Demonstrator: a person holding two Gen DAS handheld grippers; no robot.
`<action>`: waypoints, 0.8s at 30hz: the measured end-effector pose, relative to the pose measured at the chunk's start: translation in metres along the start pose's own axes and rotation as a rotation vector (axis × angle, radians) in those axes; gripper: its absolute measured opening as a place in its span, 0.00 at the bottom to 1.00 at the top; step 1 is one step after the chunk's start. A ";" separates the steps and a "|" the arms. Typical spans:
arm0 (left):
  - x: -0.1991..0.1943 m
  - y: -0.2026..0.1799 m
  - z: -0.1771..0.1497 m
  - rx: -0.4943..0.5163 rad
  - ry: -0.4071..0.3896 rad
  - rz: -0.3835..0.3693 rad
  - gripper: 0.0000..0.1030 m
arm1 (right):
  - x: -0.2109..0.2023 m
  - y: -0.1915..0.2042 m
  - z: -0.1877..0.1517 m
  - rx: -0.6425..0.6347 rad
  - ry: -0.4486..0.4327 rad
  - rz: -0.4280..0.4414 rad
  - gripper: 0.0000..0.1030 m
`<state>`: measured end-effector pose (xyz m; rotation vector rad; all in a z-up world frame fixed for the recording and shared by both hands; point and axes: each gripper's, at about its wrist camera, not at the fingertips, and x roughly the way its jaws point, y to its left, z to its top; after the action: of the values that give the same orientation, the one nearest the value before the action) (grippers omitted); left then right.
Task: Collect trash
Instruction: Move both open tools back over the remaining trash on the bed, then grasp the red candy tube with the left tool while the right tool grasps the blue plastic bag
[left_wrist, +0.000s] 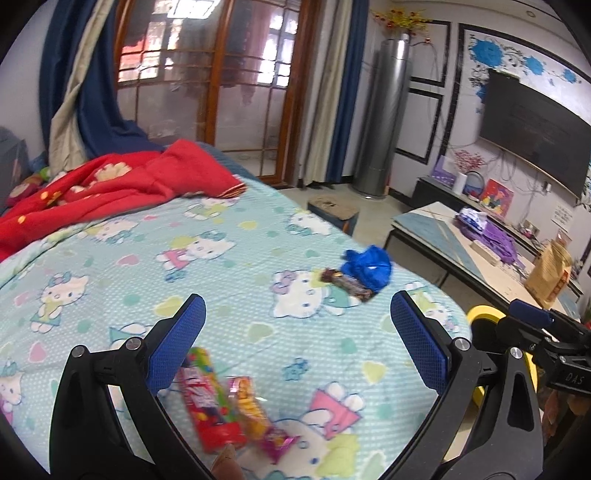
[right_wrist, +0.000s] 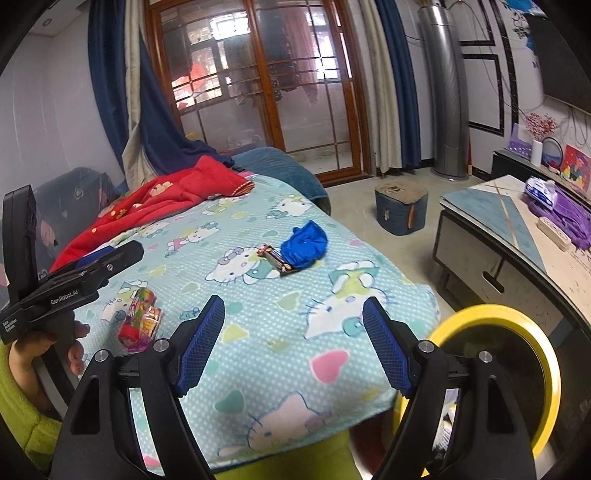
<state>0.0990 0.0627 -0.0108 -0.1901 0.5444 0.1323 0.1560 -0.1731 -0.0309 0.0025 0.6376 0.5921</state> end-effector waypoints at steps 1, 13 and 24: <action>0.001 0.005 0.000 -0.008 0.004 0.007 0.89 | 0.005 0.002 0.002 -0.006 0.000 0.002 0.73; 0.019 0.057 -0.013 -0.118 0.102 0.055 0.89 | 0.078 0.002 0.031 0.022 0.047 0.008 0.72; 0.042 0.087 -0.037 -0.243 0.225 0.039 0.81 | 0.148 -0.017 0.043 0.124 0.148 -0.022 0.68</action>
<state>0.1006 0.1423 -0.0763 -0.4346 0.7568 0.2164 0.2843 -0.1032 -0.0823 0.0686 0.8169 0.5343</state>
